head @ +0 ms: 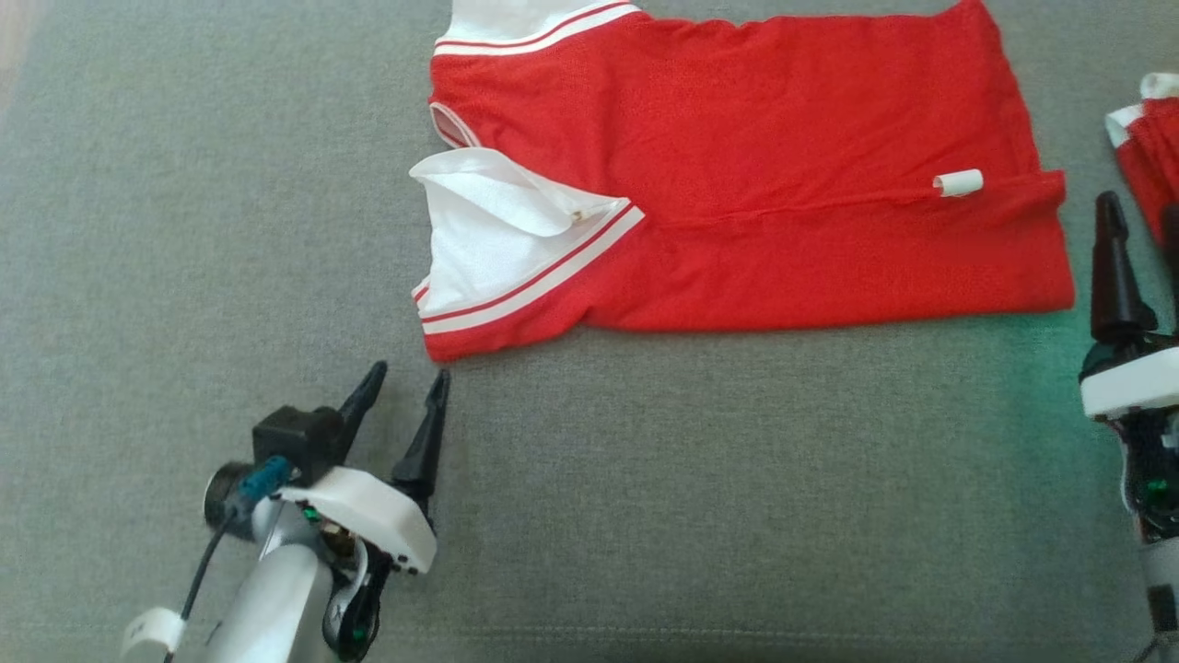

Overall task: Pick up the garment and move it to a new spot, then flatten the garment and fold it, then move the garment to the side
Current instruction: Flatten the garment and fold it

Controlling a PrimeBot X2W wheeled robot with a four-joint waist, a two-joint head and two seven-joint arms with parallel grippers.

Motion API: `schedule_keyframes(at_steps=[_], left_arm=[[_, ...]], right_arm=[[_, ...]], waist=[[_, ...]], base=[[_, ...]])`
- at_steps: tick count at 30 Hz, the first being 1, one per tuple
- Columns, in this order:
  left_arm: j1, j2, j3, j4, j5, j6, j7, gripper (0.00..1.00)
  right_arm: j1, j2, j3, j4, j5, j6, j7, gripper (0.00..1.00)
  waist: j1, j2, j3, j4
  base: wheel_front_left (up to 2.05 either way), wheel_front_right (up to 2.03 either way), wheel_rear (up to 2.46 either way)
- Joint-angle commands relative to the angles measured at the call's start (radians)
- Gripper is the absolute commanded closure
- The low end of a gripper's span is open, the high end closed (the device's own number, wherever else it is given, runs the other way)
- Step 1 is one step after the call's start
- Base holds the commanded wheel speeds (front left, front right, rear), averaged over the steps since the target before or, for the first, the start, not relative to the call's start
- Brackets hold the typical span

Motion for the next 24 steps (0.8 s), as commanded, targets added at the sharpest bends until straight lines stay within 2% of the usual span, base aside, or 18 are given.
schedule_keyframes(at_steps=[1, 10, 24], left_arm=[[-0.048, 0.006, 0.048, -0.009, -0.015, 0.014, 0.007, 0.0], [-0.121, -0.024, 0.085, 0.091, -0.099, 0.003, -0.001, 0.0], [-0.179, -0.025, 0.056, 0.224, -0.109, -0.002, 0.027, 0.0]], right_arm=[[-0.002, -0.011, 0.017, -0.041, 0.006, -0.001, -0.009, 0.0], [0.011, -0.012, 0.006, -0.055, 0.017, -0.001, -0.006, 0.0], [0.007, -0.005, 0.007, -0.06, 0.009, -0.001, -0.002, 0.0]], waist=[[0.0, 0.0, -0.003, -0.006], [0.0, 0.0, 0.007, -0.032], [0.0, 0.0, 0.002, -0.046]], base=[[0.0, 0.0, 0.0], [0.0, 0.0, 0.0], [0.0, 0.0, 0.0]])
